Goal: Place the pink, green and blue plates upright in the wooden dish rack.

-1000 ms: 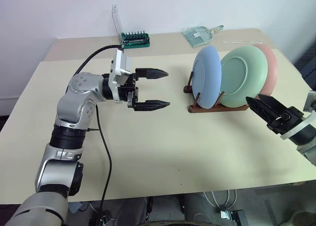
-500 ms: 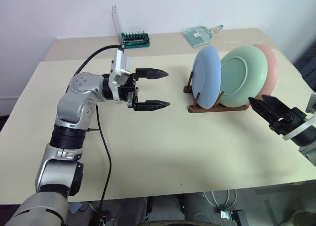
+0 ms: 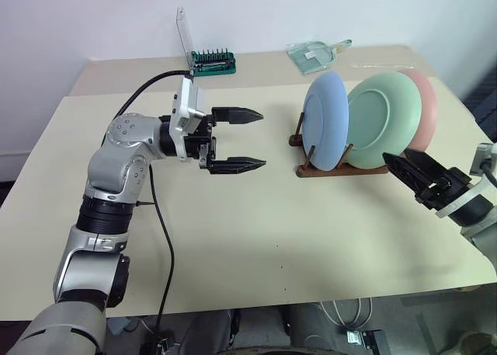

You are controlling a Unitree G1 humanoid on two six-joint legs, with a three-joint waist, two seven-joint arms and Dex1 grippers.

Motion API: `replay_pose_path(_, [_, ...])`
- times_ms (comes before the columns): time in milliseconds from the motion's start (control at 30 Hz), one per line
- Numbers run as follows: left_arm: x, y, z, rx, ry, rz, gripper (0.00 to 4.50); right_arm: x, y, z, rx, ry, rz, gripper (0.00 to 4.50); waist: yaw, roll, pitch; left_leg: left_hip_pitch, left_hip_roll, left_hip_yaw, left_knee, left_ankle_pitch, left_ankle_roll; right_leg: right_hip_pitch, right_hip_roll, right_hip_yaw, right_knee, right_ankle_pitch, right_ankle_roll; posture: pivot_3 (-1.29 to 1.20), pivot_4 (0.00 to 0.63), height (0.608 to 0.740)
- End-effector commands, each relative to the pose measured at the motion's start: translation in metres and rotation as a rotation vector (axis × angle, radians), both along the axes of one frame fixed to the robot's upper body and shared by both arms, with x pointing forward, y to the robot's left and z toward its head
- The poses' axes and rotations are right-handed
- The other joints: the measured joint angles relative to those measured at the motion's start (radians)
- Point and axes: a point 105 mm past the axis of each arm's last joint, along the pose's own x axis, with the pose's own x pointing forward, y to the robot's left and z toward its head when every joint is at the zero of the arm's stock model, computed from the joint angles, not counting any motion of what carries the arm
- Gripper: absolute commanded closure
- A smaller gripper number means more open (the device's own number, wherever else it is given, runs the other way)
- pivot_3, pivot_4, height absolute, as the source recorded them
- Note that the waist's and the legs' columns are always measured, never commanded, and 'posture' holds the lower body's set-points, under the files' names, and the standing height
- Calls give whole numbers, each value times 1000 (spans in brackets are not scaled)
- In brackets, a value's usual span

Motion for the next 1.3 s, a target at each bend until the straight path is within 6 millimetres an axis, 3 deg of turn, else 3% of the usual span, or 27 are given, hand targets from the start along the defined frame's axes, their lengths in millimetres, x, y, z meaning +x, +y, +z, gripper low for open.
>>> replay_pose_path(33, [-4, 3, 12, -24, -42, 2, 0, -15, -4, 26, 41, -105, 26, 48, 0, 0, 0, 0, 0, 0, 0, 0, 0, 0, 0, 0, 0, 0, 0, 0, 150, 740])
replay_pose_path(133, [-3, 2, 12, -26, -43, 0, 0, -21, -6, 30, 64, -105, 33, 923, -1, 0, 0, 0, 0, 0, 0, 0, 0, 0, 0, 0, 0, 0, 0, 0, 150, 740])
replay_pose_path(367, [-2, 0, 13, -30, -41, -8, 0, -23, -5, 19, 38, -55, 23, 4477, -1, 0, 0, 0, 0, 0, 0, 0, 0, 0, 0, 0, 0, 0, 0, 0, 150, 740])
replay_pose_path(633, [-1, 1, 15, -25, -52, -2, 0, -3, -11, -26, -214, 54, -87, 4477, -1, 0, 0, 0, 0, 1, 0, 0, 0, 0, 0, 0, 0, 0, 0, 0, 150, 740])
replay_pose_path(900, [-1, 4, 16, -22, -54, 10, 0, 11, -24, -30, -245, 39, -150, 4477, -1, 0, 0, 0, 0, 0, 0, 0, 0, 0, 0, 0, 0, 0, 0, 0, 150, 740])
replay_pose_path(1300, [-3, 5, 16, -24, -58, 20, 0, 38, -11, -18, -278, -22, -120, 4477, -1, 0, 0, 0, 0, 0, 0, 0, -1, 0, 0, 0, 0, 0, 0, 0, 150, 740])
